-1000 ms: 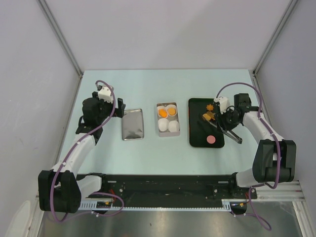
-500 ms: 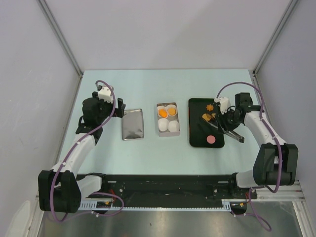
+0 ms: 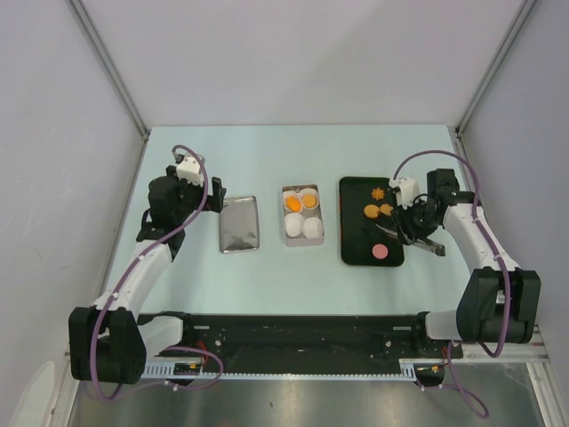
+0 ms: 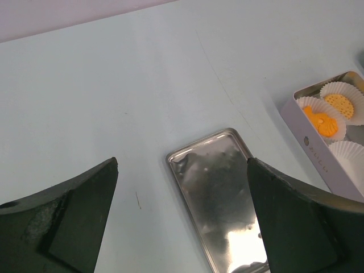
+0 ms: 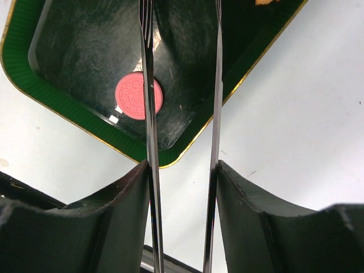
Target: Pack the cookies
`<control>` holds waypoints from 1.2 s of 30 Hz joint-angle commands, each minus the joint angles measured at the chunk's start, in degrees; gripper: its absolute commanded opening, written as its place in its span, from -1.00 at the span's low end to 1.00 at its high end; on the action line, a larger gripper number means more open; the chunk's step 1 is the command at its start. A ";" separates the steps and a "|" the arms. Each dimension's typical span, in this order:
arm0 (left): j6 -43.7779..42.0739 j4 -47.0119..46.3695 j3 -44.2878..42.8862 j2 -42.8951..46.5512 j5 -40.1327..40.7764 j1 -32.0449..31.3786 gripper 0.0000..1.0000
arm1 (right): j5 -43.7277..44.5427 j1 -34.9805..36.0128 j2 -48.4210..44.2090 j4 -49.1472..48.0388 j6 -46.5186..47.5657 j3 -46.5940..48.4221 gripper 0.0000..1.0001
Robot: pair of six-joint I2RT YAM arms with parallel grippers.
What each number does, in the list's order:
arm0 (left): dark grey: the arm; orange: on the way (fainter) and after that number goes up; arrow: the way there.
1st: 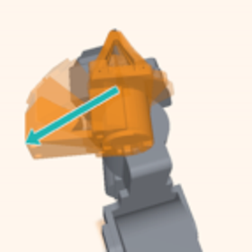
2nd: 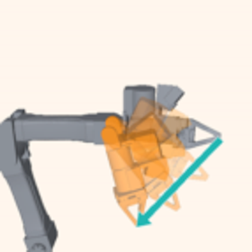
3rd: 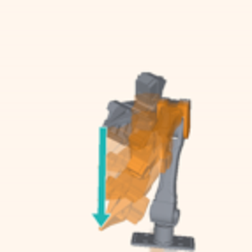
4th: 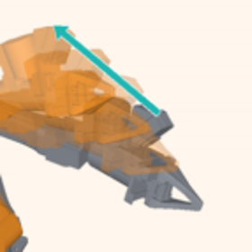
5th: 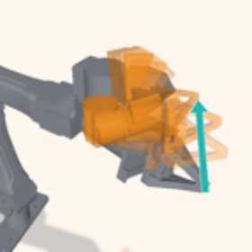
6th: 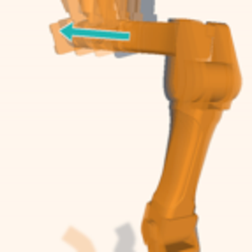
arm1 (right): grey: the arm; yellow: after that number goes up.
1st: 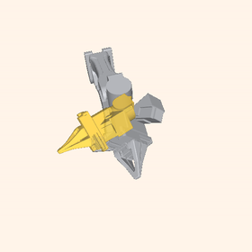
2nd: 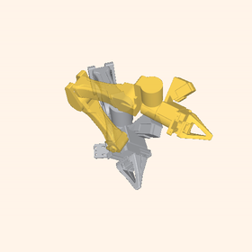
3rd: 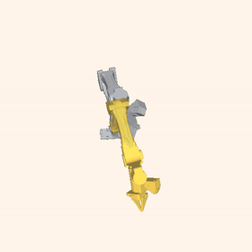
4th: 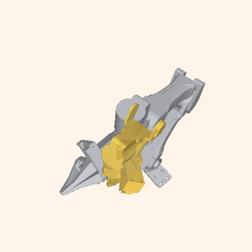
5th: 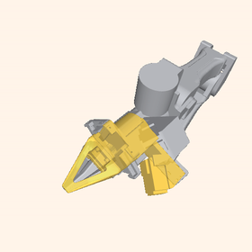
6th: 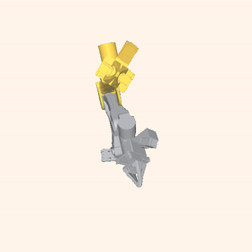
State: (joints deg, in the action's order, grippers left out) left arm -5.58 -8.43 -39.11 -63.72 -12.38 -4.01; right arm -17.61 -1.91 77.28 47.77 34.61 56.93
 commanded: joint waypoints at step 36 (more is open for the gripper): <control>-0.83 -2.38 0.35 -0.09 -0.01 -0.38 0.99 | 3.28 3.41 7.72 -10.15 -2.53 2.49 0.03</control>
State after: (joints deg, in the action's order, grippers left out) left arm -5.61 -8.49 -39.11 -64.12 -12.19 -4.01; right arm -14.96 0.43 84.44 39.33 32.86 56.95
